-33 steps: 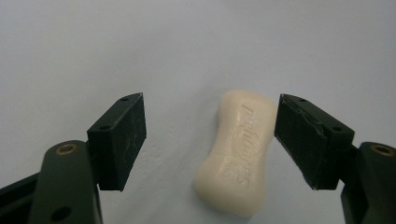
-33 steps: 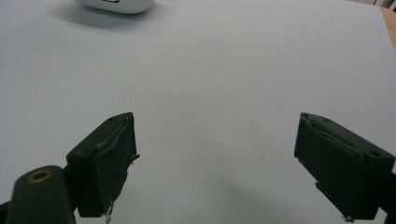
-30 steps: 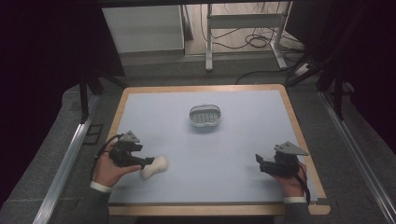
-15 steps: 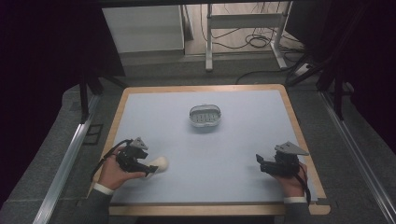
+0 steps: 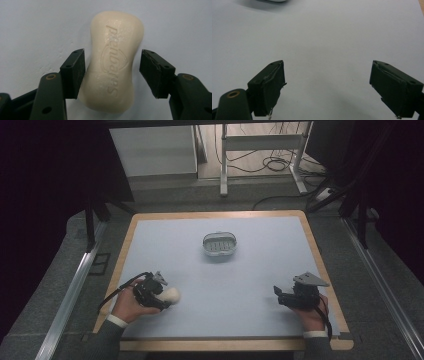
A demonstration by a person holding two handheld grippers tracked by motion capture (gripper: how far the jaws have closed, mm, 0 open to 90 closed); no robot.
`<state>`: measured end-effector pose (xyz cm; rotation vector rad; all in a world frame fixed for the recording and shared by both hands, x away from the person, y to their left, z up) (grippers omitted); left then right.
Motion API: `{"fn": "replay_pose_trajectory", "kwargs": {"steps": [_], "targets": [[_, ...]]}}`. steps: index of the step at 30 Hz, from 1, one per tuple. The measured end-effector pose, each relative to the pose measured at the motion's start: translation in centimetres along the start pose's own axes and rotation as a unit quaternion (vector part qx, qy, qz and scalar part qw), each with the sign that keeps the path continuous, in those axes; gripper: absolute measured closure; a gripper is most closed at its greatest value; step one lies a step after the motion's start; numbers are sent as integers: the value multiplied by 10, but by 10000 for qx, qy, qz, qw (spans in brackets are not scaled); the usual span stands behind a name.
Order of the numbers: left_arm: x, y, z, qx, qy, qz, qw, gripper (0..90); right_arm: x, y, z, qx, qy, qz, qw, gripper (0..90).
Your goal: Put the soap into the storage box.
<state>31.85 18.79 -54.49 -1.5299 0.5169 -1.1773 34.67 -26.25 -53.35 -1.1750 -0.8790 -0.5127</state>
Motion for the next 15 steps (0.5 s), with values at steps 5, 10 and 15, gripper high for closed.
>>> {"fn": "replay_pose_trajectory", "kwargs": {"steps": [5, 10, 15], "targets": [[0, 3, 1, 27, 51, 117, 9999, 422, 0, 0, 0, -2, 0, 4, 10000, 126], [1, 5, 0, 14, 76, 208, 9998, 448, -1, 1, 0, -21, -14, 24, 10000, 126], [3, 6, -2, 45, 159, 257, 9995, 478, -1, 1, -1, -62, -7, 28, 10000, 127]]}}
Point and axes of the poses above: each handheld gripper's, and its own axes: y roughly forward along the jaws, x roughly out of its top, z roughly to its left, the point moved 4 cm from there along y, roughly forward along the jaws, and after that the axes turned 14 degrees about y, right-handed, at the moved point
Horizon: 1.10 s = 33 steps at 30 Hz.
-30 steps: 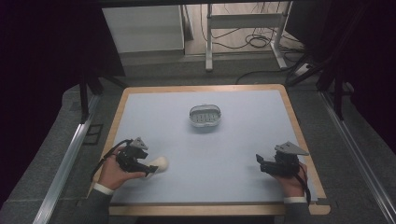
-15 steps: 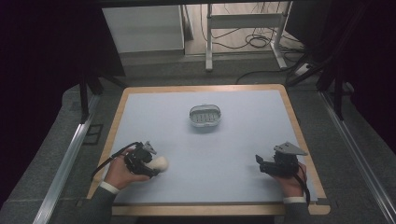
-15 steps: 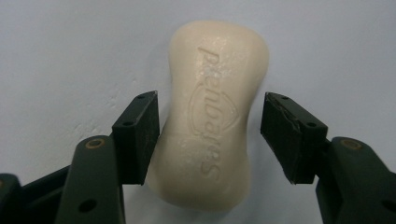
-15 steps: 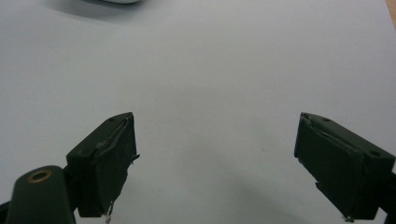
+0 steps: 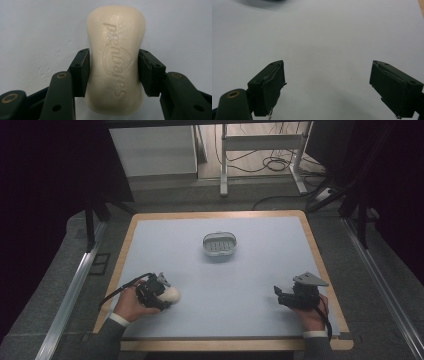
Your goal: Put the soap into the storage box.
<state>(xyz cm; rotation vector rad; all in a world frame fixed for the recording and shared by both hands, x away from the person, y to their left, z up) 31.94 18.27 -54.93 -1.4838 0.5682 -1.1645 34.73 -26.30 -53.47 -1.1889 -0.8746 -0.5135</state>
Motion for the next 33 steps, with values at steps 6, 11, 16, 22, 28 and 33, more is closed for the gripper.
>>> {"fn": "replay_pose_trajectory", "kwargs": {"steps": [6, 11, 16, 22, 28, 33], "targets": [[1, 0, 1, -36, 12, -57, 10000, 490, 0, 0, 0, 2, -8, 2, 10000, 127], [1, 0, 2, -21, 16, -90, 10000, 493, 0, 0, 0, -13, -4, 4, 10000, 127], [1, -4, 5, -40, 20, -120, 9999, 494, 0, 0, 0, -26, 3, -4, 10000, 127], [0, -12, 9, -55, -27, -245, 9997, 494, 0, 0, -1, -43, -8, 2, 10000, 127], [-1, -17, 14, -28, -97, -379, 9992, 495, -1, 1, -1, -55, 4, 22, 10000, 127], [1, -21, 17, -14, -92, -406, 9991, 494, -2, 2, 0, -56, -2, 42, 10000, 127]]}}
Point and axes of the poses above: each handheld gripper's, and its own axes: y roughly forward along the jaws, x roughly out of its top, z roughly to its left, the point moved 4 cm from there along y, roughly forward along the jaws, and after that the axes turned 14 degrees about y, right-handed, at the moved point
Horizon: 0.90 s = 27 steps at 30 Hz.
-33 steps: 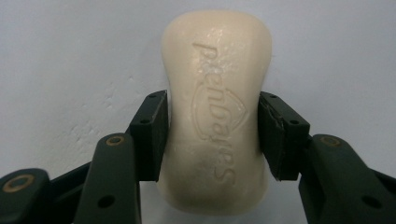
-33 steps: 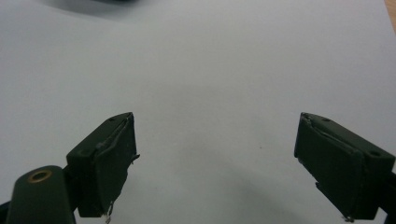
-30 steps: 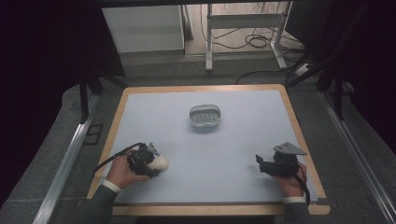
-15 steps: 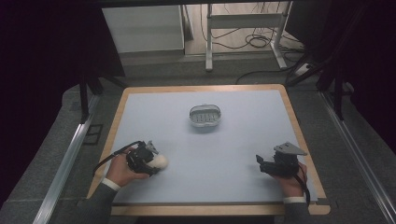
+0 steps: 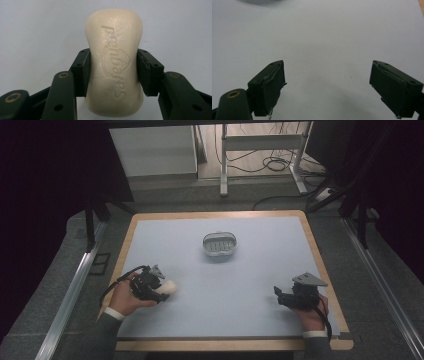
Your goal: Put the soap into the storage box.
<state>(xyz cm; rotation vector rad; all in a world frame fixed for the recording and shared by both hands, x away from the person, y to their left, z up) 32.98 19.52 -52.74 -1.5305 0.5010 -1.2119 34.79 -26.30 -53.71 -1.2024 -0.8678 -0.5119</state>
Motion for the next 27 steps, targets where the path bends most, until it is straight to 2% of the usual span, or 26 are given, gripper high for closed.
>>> {"fn": "replay_pose_trajectory", "kwargs": {"steps": [4, 7, 27], "targets": [[4, -5, 3, -17, -26, -57, 10000, 495, 0, 0, 0, 5, -1, -15, 10000, 127], [7, -9, 6, 49, -56, -130, 9999, 494, 0, -1, 0, 5, 13, -20, 10000, 127], [26, -16, 19, 138, -79, -327, 9993, 495, 0, 0, 0, 2, 0, 15, 10000, 127]]}}
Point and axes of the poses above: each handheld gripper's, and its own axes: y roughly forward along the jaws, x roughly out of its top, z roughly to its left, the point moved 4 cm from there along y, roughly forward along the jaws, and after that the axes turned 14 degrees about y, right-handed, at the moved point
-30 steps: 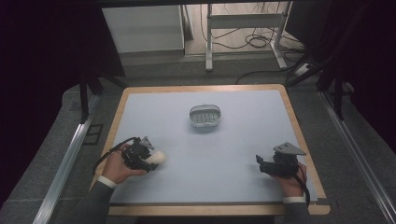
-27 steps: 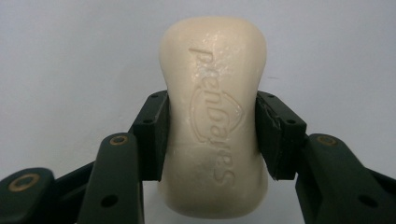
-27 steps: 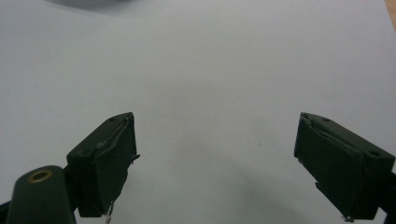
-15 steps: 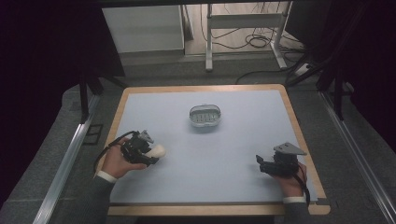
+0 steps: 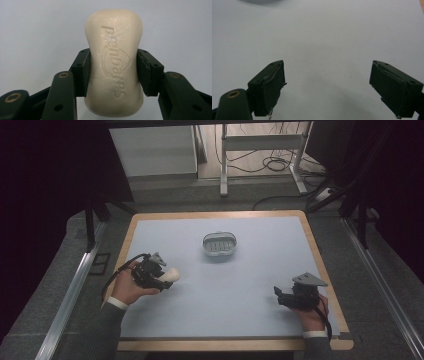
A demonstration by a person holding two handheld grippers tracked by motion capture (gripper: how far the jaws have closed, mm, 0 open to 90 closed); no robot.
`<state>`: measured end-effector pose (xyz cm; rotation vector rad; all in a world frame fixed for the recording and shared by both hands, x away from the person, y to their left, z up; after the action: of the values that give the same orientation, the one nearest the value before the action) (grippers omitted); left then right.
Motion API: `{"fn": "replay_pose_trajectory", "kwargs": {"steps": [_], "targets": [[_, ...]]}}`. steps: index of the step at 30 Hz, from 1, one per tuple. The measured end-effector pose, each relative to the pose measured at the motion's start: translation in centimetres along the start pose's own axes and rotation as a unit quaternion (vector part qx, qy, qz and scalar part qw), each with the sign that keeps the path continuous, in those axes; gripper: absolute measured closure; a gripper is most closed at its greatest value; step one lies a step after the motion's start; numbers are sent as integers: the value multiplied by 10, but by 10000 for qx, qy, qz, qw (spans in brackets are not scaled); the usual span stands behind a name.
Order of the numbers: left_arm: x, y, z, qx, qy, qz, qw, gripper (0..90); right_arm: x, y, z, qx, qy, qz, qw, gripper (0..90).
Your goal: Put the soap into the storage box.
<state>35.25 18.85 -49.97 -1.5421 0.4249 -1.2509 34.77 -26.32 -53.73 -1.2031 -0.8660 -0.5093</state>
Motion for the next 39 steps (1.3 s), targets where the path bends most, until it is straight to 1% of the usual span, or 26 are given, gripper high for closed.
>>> {"fn": "replay_pose_trajectory", "kwargs": {"steps": [7, 14, 18, 20, 23, 29, 31, 34, 36, 39], "targets": [[9, -1, 3, 19, 35, -20, 10000, 495, 0, 0, -1, -6, 3, -7, 10000, 127], [13, -2, 6, 67, 49, -24, 10000, 495, 0, 0, 0, 1, -10, 3, 10000, 127], [16, -2, 7, 43, 48, -70, 10000, 495, 0, 0, 0, -3, -19, 17, 10000, 127], [19, -2, 9, 83, 58, -37, 9999, 495, 0, 1, 0, -8, -21, 13, 10000, 127], [21, -2, 9, 83, 54, -49, 9999, 495, 0, 1, 0, -4, -20, 11, 10000, 127], [28, -3, 10, 114, 103, -59, 9999, 495, -1, 1, -1, -9, -19, 26, 10000, 127], [31, -3, 10, 88, 100, -102, 9999, 495, -1, 1, -1, -11, -21, 30, 10000, 127], [33, -2, 11, 118, 129, -59, 9998, 495, -1, 1, -1, -14, -23, 41, 10000, 127], [38, -1, 11, 107, 121, -119, 9998, 495, -1, 2, -1, -12, -19, 39, 10000, 127], [43, 0, 11, 113, 163, -120, 9997, 495, -2, 2, 0, -9, -21, 54, 10000, 127]]}}
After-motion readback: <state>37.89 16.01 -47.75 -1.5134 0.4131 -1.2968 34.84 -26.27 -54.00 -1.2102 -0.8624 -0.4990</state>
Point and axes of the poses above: each handheld gripper's, and its own axes: y roughly forward along the jaws, x roughly out of its top, z roughly to its left, the point moved 4 cm from there along y, roughly forward along the jaws, and after that the axes turned 14 degrees about y, right-handed, at the moved point
